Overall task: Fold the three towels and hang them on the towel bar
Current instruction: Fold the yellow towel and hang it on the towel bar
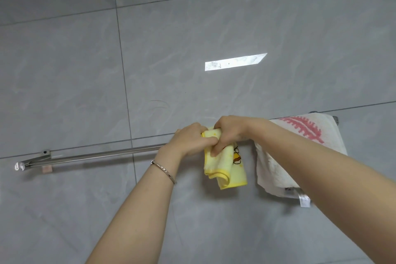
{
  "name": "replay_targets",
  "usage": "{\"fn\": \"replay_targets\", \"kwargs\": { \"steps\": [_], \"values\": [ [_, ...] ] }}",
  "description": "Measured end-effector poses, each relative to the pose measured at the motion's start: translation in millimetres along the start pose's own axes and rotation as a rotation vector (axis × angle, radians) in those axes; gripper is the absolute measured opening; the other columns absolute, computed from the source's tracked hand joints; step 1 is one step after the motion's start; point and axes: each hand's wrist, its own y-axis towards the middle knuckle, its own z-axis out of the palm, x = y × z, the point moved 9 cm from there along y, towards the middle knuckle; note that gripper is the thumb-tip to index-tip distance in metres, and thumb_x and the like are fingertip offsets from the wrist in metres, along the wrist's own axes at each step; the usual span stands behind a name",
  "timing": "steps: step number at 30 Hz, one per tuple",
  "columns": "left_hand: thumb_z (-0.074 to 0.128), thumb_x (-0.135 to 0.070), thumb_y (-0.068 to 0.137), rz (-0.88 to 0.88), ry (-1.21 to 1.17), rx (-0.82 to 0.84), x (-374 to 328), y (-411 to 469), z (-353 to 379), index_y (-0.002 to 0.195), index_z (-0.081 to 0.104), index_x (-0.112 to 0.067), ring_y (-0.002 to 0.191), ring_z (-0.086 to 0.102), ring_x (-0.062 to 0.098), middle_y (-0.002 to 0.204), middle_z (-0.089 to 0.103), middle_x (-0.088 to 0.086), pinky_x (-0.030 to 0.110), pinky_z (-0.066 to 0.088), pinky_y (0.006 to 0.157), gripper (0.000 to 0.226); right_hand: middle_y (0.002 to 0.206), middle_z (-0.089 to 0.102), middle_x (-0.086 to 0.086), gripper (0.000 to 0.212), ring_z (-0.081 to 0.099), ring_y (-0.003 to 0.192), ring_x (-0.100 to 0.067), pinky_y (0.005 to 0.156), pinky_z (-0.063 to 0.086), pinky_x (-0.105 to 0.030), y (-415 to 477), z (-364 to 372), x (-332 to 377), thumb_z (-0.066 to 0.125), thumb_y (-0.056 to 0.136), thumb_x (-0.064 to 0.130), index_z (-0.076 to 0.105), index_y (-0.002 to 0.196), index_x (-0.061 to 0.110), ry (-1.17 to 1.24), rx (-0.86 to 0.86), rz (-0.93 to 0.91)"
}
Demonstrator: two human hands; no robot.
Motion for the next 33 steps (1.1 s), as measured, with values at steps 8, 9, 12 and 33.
{"fn": "replay_targets", "kwargs": {
  "steps": [8,9,12,33],
  "values": [
    [0.05,-0.061,0.052,-0.113,0.002,0.143,13,4,10,0.068,0.054,-0.023,0.074,0.056,0.023,0.072,0.059,-0.003,0.03,0.039,0.064,0.041,0.101,0.071,0.003,0.044,0.067,0.094,-0.016,0.085,0.054,-0.028,3,16,-5,0.085,0.061,0.034,0.064,0.097,0.021,0.123,0.12,-0.027],
    [0.048,-0.062,0.054,-0.131,0.031,0.128,14,3,9,0.068,0.053,-0.023,0.076,0.055,0.023,0.073,0.058,-0.003,0.03,0.038,0.062,0.042,0.101,0.071,0.002,0.045,0.067,0.093,-0.016,0.085,0.054,-0.029,3,16,-6,0.085,0.061,0.035,0.065,0.098,0.02,0.13,0.108,-0.024],
    [0.041,-0.06,0.065,0.065,0.144,-0.247,2,-4,-8,0.088,0.058,-0.018,0.096,0.052,0.021,0.095,0.058,0.001,0.032,0.036,0.078,0.051,0.095,0.071,0.002,0.046,0.067,0.088,-0.017,0.08,0.052,-0.029,4,12,-8,0.082,0.06,0.047,0.066,0.093,0.02,0.073,0.019,-0.013],
    [0.057,0.012,0.083,-0.041,-1.123,-0.453,36,-30,73,0.121,0.043,-0.005,0.086,0.057,0.009,0.106,0.061,0.01,0.012,0.048,0.074,0.044,0.113,0.056,-0.005,0.052,0.054,0.111,-0.027,0.079,0.038,-0.029,-76,72,-39,0.044,0.093,0.047,0.04,0.125,0.006,0.774,-0.577,0.228]
  ]
}}
